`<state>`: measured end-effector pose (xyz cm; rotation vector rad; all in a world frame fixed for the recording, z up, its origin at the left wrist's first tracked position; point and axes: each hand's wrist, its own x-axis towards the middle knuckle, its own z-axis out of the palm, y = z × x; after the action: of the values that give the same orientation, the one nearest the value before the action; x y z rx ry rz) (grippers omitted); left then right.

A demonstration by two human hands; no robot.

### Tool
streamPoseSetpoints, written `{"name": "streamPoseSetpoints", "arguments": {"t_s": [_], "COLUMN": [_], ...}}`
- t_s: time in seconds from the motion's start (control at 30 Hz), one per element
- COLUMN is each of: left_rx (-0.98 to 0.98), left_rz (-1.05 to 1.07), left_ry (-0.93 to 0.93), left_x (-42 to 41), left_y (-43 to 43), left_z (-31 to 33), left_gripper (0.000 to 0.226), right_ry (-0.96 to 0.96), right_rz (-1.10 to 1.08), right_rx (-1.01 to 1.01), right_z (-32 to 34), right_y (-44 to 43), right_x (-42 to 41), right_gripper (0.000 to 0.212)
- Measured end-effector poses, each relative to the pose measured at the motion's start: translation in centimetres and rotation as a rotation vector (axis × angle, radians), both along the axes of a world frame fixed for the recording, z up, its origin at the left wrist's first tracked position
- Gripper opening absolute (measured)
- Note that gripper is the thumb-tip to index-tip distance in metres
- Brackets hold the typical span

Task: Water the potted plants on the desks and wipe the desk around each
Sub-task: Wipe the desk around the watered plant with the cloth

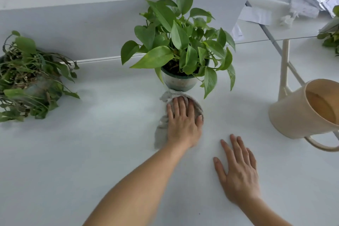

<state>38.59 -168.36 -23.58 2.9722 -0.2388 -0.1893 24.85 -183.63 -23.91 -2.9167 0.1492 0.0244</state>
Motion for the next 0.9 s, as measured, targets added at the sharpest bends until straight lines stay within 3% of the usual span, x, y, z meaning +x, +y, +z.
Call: {"name": "streamPoseSetpoints", "arguments": {"t_s": [0.07, 0.13, 0.27, 0.4, 0.47, 0.57, 0.7, 0.9], "left_rx": [0.033, 0.055, 0.096, 0.012, 0.000, 0.035, 0.048, 0.123], "left_rz": [-0.160, -0.130, 0.269, 0.637, 0.591, 0.334, 0.114, 0.254], "left_ry": [-0.027, -0.011, 0.035, 0.108, 0.104, 0.089, 0.018, 0.034], "left_x": [-1.0, -1.7, -3.6, -5.2, -5.1, -4.4, -7.2, -14.2], "left_y": [3.4, 6.7, 11.5, 8.6, 4.8, 1.0, 4.2, 14.0], "left_z": [-0.7, -0.9, -0.6, 0.3, 0.3, 0.3, -0.2, -0.9], "left_gripper": [0.066, 0.065, 0.074, 0.067, 0.067, 0.073, 0.058, 0.059], "right_ry": [0.010, 0.011, 0.013, 0.019, 0.006, -0.041, -0.063, -0.025], "right_rz": [0.006, 0.010, 0.018, 0.027, 0.034, 0.017, 0.016, 0.002], "right_rx": [-0.013, -0.002, 0.018, 0.014, 0.018, 0.077, 0.126, 0.142], "right_z": [-0.1, 0.0, 0.1, -0.2, -0.3, -0.5, -0.5, -0.6], "right_y": [-0.1, -0.2, -0.2, -0.2, -0.2, -0.4, -1.0, -0.8], "right_x": [-0.1, -0.2, -0.1, 0.0, 0.0, 0.1, 0.0, -0.2], "right_gripper": [0.065, 0.065, 0.063, 0.062, 0.061, 0.057, 0.055, 0.058]}}
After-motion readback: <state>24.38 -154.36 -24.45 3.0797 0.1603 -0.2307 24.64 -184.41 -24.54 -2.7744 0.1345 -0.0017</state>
